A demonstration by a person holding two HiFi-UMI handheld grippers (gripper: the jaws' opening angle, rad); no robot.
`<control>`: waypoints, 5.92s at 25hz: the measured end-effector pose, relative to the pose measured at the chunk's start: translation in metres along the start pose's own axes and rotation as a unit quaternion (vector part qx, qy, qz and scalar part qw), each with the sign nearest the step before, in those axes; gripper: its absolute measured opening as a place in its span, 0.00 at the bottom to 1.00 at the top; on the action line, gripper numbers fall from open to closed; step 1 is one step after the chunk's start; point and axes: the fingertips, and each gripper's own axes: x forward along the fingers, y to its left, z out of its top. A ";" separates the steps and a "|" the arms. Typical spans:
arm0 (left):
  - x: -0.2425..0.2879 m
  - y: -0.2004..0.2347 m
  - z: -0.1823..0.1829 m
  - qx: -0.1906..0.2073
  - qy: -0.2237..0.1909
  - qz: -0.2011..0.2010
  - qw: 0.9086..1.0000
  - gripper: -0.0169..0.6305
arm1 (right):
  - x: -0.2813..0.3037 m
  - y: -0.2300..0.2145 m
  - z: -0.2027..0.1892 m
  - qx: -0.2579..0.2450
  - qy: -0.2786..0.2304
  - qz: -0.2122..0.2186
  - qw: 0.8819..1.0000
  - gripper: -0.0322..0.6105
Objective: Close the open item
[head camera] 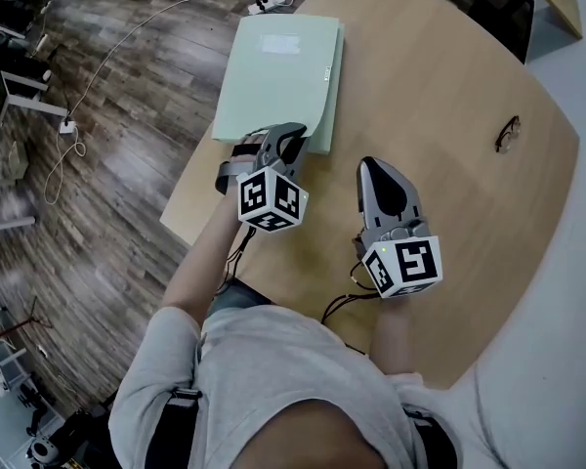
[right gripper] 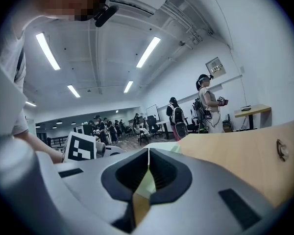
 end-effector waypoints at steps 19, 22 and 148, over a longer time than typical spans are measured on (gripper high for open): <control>0.028 -0.036 -0.024 0.025 0.093 -0.154 0.983 0.08 | 0.002 0.000 -0.003 -0.007 0.002 0.006 1.000 0.07; 0.028 -0.036 -0.022 0.037 0.092 -0.155 0.983 0.11 | 0.002 0.001 -0.002 -0.009 0.002 0.005 1.000 0.07; 0.018 -0.044 -0.017 -0.140 -0.014 -0.254 0.957 0.12 | 0.187 -0.057 -0.031 -0.036 0.183 0.068 0.980 0.06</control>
